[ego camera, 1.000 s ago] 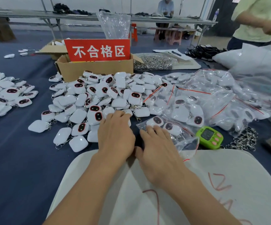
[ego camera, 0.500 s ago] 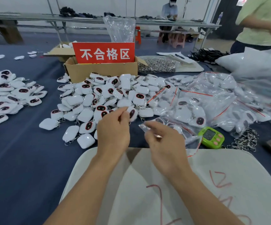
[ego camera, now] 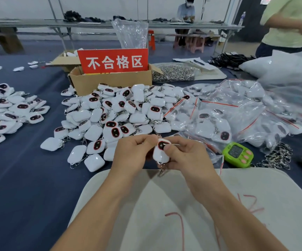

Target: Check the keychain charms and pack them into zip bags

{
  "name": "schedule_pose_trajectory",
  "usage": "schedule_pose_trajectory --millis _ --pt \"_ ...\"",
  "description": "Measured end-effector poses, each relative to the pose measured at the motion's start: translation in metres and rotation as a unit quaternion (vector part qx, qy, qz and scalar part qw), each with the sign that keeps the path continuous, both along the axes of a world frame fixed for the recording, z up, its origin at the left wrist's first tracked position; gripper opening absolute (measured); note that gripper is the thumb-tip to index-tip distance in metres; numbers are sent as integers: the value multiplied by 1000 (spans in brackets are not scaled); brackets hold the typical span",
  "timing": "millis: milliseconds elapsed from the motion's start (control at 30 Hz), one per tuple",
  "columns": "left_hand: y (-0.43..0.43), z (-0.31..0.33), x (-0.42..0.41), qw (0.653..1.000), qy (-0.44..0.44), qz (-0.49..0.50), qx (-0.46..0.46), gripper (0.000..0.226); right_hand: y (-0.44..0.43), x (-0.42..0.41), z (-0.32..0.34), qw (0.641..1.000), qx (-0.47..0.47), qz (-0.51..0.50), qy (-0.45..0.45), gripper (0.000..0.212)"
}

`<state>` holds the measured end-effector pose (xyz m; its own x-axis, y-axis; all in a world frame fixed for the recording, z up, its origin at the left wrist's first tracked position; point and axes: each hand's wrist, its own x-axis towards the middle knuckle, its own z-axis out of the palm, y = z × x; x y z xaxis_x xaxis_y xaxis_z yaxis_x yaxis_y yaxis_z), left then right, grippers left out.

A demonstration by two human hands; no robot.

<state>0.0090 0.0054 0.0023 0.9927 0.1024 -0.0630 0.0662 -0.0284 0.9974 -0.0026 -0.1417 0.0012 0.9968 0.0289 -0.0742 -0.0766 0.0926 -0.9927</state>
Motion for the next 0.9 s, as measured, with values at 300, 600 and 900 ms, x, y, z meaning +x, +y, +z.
schedule_pose_trajectory --millis 300,600,900 --pt "3 2 4 997 18 -63 -33 18 -8 5 0 997 70 4 28 26" --pt "2 -1 5 995 -14 -91 -38 18 -7 1 3 997 77 -17 20 26" --pt "-7 1 -5 996 -6 -69 -57 19 -2 -1 4 998 13 -56 -2 25"
